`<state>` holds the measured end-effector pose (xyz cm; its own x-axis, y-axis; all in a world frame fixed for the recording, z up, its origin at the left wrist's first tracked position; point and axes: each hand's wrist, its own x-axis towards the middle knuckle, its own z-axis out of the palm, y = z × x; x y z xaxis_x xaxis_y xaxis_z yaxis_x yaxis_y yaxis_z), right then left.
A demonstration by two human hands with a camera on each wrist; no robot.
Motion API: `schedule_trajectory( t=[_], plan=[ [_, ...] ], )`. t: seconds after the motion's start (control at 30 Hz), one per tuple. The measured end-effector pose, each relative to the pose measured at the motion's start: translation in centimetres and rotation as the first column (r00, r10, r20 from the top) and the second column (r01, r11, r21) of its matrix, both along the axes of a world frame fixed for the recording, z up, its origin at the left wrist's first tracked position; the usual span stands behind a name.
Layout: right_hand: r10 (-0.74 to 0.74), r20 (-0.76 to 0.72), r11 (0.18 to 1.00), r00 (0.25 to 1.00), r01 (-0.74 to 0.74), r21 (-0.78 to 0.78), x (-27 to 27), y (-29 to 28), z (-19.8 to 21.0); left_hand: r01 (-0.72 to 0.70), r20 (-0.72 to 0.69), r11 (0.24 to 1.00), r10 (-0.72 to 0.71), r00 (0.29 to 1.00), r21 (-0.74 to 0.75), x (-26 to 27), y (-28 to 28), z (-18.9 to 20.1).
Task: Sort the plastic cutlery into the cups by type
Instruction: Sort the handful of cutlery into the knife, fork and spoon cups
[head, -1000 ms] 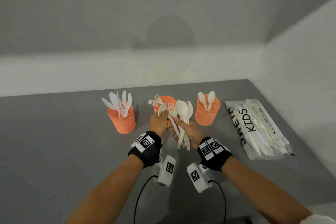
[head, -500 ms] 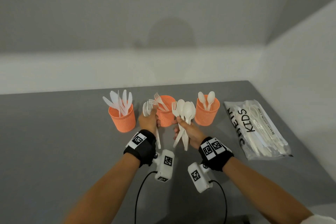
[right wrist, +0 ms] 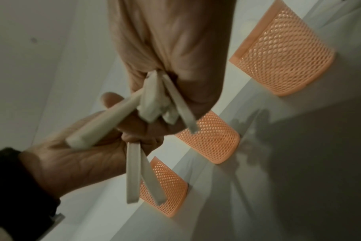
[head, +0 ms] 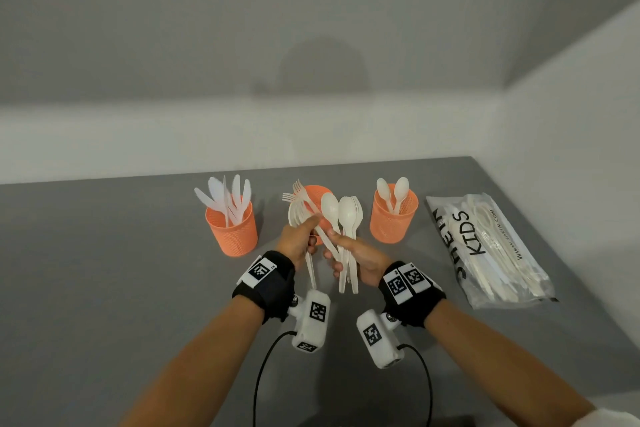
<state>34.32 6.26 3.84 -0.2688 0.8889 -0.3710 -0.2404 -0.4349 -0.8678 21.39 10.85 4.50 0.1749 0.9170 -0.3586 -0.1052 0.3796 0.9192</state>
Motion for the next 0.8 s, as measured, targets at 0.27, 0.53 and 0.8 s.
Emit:
schedule_trajectory(
  t=[0.27, 0.53, 0.8],
  plan=[
    [-0.192, 0.295, 0.979, 0.936, 0.163, 0.119, -0.2, 0.4, -0.3, -0.279, 0.104, 0.96, 0.276, 0.956, 0.024, -0.4, 0.7, 1.3],
    [-0.407, 0.72, 0.909, 0.562, 0.175, 0.378, -0.2, 0.9, -0.5, -0.095, -0.07, 0.975, 0.111, 0.991, 0.2, 0.8, -1.5, 2.2],
    [-0.431, 0.686, 0.885, 0.586, 0.127, 0.447, -1.7, 1.2, -1.1, -0.143, -0.078, 0.968, 0.162, 0.984, 0.208, 2.4, -2.3, 1.6]
  ],
)
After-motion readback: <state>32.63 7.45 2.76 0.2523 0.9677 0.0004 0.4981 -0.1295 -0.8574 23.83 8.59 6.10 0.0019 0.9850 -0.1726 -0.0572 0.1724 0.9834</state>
